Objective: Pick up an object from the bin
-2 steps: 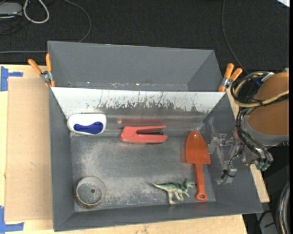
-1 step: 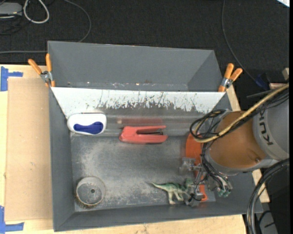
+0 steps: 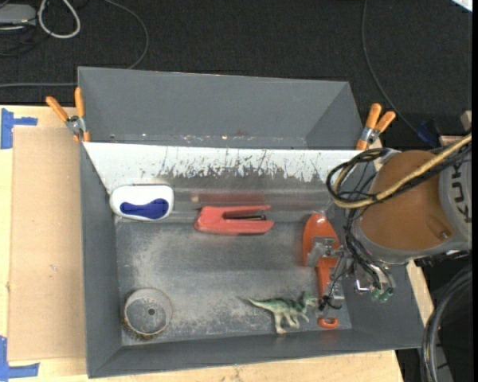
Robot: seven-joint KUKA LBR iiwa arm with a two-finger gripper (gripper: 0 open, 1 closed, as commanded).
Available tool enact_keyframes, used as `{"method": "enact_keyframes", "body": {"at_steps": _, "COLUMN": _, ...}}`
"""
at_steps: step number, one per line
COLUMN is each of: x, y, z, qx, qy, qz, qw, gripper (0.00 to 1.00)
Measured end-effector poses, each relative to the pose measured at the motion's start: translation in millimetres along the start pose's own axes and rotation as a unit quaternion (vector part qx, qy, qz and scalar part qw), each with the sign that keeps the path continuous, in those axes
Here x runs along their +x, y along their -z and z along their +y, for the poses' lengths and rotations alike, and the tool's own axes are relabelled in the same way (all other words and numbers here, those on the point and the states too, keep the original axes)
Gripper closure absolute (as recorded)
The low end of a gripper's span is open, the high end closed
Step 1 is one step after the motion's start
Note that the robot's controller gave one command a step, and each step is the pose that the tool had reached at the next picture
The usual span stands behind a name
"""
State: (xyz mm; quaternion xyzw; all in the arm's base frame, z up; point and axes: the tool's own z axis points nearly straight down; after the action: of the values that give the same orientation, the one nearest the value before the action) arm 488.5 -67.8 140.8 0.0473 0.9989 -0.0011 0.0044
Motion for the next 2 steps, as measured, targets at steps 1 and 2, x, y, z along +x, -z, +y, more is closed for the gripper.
{"method": "enact_keyframes", "body": {"at_steps": 1, "x": 5.1, "y": -42.3, "z": 20.1, "qx": -0.003, "qy": 0.104, "qz": 0.0107, "qw": 0.9945, "gripper": 0.0}}
{"method": "enact_keyframes", "body": {"at_steps": 2, "x": -7.5, "y": -71.9, "z": 12.7, "qx": 0.0, "qy": -0.056, "qz": 0.0031, "qw": 0.9985, "gripper": 0.0}}
